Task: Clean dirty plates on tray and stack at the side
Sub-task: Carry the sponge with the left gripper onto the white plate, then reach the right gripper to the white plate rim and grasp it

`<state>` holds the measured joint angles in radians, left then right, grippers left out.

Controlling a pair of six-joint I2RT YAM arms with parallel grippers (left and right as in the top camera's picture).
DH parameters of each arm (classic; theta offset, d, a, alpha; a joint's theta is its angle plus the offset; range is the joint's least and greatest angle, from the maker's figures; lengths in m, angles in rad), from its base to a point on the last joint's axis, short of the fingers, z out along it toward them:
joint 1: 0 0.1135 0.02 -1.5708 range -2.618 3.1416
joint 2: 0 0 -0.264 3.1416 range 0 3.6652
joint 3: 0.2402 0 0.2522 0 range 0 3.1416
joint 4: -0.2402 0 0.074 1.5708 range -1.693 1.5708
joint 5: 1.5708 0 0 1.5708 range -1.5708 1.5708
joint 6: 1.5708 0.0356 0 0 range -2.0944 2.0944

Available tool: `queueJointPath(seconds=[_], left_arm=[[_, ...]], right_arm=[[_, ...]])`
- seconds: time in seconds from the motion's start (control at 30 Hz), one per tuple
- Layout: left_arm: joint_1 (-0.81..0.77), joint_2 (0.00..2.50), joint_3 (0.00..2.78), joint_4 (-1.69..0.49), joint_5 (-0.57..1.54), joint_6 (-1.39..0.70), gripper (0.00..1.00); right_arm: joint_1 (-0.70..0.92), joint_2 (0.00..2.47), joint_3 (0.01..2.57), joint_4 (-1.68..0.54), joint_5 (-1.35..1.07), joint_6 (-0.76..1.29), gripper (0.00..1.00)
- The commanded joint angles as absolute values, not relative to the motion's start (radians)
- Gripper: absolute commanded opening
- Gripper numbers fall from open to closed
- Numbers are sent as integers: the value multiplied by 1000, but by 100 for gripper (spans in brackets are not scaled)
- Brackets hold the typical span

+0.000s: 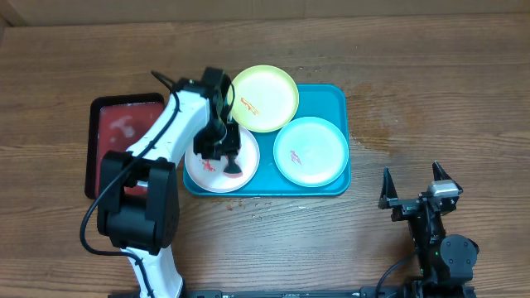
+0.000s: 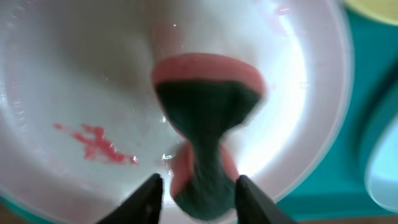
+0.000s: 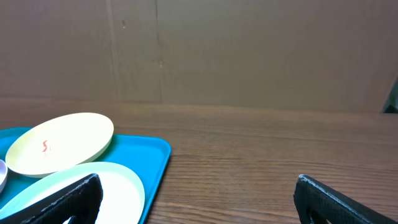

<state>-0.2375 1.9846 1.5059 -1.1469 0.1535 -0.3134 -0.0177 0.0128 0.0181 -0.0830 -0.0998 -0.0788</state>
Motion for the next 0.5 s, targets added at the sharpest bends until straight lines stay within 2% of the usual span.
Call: queueJointPath(seconds=[0.0,0.1,0.23,0.33,0.37,0.4,0.43,0.47], left_arm=[[-228,1981,1667,-1209,149,-245,47],[-221,1980,1804,-1301,146,-243,51],[-187,1980,1978,-1386,146,-301,40],[-157,1980,2067,-1394,147,-364,43],[-148,1980,2082,-1394,147,-364,51],[-137,1980,2090,-1394,146,-363,67],[-128,1980,2091,-1394,146,-363,94],[-115,1980,2091,-1398,146,-359,100]], right_arm=[[-12,3,8,-77,-94,-75,100],[-12,3,8,-77,-94,-75,100],[-12,3,8,-77,-94,-75,100],[-12,3,8,-77,-94,-75,100],[-12,3,8,-77,-94,-75,100],[-12,3,8,-77,-94,-75,100],[-12,3,8,-77,-92,-76,100],[-12,3,8,-77,-85,-76,100]])
